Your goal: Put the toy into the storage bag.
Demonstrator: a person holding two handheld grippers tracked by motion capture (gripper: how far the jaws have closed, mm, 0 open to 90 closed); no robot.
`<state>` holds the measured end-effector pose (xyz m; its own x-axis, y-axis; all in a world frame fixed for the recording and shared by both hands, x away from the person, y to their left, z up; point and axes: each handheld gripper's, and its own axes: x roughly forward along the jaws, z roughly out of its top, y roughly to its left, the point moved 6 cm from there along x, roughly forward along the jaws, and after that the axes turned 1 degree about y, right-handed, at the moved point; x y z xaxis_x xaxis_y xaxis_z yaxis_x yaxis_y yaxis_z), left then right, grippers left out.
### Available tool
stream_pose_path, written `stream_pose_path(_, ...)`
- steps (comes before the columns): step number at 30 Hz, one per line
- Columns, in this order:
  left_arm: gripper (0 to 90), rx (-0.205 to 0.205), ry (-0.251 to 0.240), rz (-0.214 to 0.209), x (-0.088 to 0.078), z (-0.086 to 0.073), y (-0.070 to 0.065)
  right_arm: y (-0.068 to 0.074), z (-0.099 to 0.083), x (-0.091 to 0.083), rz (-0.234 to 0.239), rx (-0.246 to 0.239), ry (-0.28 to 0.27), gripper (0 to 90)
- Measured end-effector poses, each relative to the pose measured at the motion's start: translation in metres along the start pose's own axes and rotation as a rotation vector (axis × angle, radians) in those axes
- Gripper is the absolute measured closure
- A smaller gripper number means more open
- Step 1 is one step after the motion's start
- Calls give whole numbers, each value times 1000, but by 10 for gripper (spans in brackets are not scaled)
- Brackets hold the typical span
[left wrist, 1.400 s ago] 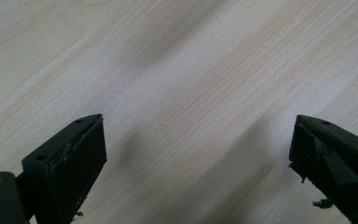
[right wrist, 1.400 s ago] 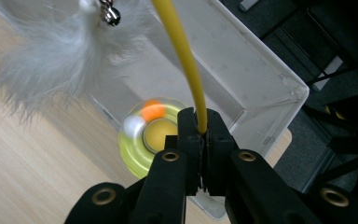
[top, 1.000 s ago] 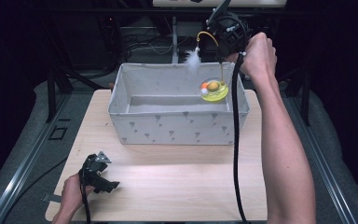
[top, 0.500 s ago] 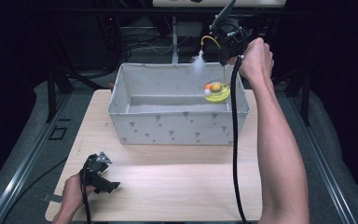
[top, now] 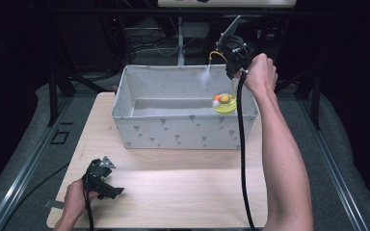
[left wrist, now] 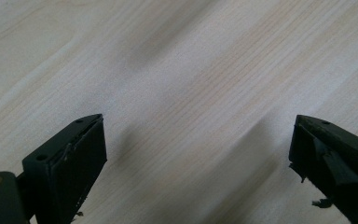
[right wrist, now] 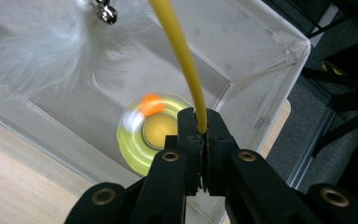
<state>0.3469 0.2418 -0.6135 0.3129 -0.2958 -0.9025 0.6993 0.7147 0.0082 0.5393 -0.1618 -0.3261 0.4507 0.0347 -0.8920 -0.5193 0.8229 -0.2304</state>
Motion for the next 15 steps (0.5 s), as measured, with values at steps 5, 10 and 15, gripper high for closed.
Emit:
stream_pose_path(5,41,6,0,1,-1,0,0,-1,-5,11,9,5,18,884)
stream_pose_path(10,41,4,-5,7,-1,0,0,-3,-11,19,12,10,28,884)
stream_pose_path(15,41,9,6,1,0,0,-1,-4,-18,25,24,19,35,884)
